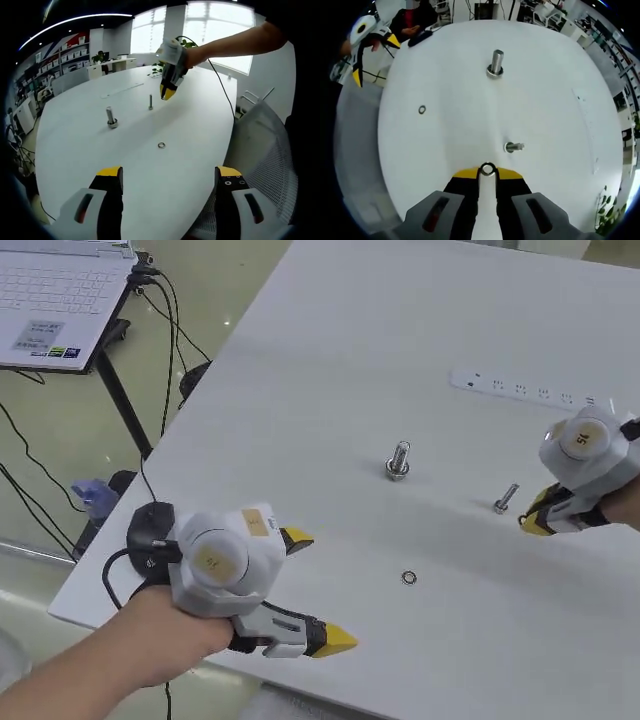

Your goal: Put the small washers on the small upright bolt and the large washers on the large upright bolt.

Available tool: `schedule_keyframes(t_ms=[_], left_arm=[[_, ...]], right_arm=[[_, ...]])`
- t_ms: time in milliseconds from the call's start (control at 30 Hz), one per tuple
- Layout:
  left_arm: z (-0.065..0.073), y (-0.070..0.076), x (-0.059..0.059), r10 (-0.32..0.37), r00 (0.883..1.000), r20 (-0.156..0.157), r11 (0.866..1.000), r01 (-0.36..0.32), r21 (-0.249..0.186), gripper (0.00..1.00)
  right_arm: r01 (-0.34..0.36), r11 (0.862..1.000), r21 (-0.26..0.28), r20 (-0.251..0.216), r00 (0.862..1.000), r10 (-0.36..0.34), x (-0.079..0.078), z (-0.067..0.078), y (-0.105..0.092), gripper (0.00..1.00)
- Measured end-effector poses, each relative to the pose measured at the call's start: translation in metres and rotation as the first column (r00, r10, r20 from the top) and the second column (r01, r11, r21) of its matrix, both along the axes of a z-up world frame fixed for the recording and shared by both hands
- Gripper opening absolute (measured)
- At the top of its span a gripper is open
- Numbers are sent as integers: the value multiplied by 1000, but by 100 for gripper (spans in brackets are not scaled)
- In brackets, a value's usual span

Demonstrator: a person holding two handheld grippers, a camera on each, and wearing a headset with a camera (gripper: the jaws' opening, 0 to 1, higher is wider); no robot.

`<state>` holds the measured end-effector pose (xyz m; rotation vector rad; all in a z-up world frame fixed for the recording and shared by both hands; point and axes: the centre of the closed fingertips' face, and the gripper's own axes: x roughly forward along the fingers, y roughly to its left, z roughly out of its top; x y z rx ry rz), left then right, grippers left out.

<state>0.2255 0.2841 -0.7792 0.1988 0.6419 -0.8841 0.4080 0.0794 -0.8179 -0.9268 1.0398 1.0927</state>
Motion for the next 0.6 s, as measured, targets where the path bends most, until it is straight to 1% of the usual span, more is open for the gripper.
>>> schedule_keyframes(t_ms=[67, 200, 433, 600], left_arm=[[0, 1, 1, 2, 1000, 0, 1000, -2, 2, 74], [-1, 1, 0, -4, 1000, -4, 1000, 4, 6, 74], [-2, 0, 3, -6, 1000, -3, 1000, 6, 8, 74], [-3, 2, 4, -8, 1000, -3, 1000, 8, 16, 74]], right_arm=[[5, 1000, -4, 4, 1000, -5, 8, 2, -2, 12], [21, 1000, 9, 11, 1000, -21, 20, 9, -1, 12], [24, 999, 27, 20, 1000, -24, 32, 16, 7, 12], [11, 999, 36, 26, 1000, -12, 38, 19, 15, 12]])
